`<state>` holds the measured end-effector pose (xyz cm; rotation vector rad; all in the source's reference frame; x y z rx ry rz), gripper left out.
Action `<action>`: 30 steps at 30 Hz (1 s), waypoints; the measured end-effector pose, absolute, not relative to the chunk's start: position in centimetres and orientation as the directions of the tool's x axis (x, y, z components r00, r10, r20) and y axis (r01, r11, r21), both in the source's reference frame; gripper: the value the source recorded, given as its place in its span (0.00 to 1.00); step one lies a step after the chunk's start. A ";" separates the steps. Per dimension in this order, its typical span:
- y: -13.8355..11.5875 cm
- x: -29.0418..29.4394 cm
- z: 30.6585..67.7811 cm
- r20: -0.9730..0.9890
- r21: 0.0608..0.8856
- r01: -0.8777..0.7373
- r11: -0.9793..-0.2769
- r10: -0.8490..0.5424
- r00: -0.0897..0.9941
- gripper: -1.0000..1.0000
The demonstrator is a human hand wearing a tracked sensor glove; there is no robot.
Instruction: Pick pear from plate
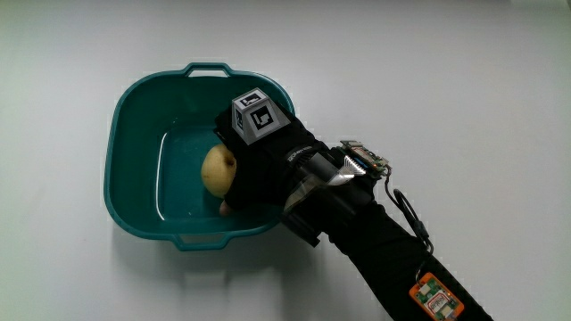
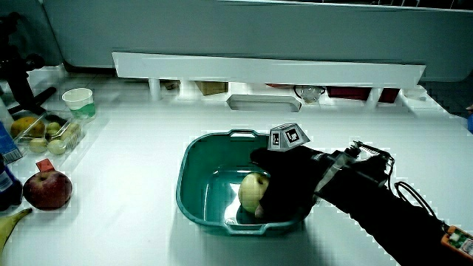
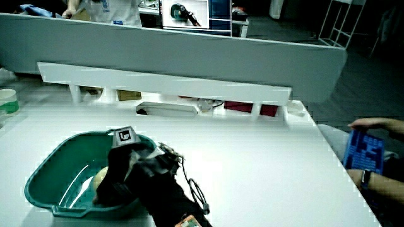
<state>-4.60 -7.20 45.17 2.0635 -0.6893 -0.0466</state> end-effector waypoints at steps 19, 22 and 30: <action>-6.9 -4.8 44.6 0.214 0.723 -0.487 -0.490 -0.512 0.832 0.96; -6.7 -4.8 44.4 0.215 0.689 -0.508 -0.517 -0.523 0.825 1.00; -6.6 -4.9 43.7 0.218 0.656 -0.527 -0.541 -0.532 0.818 1.00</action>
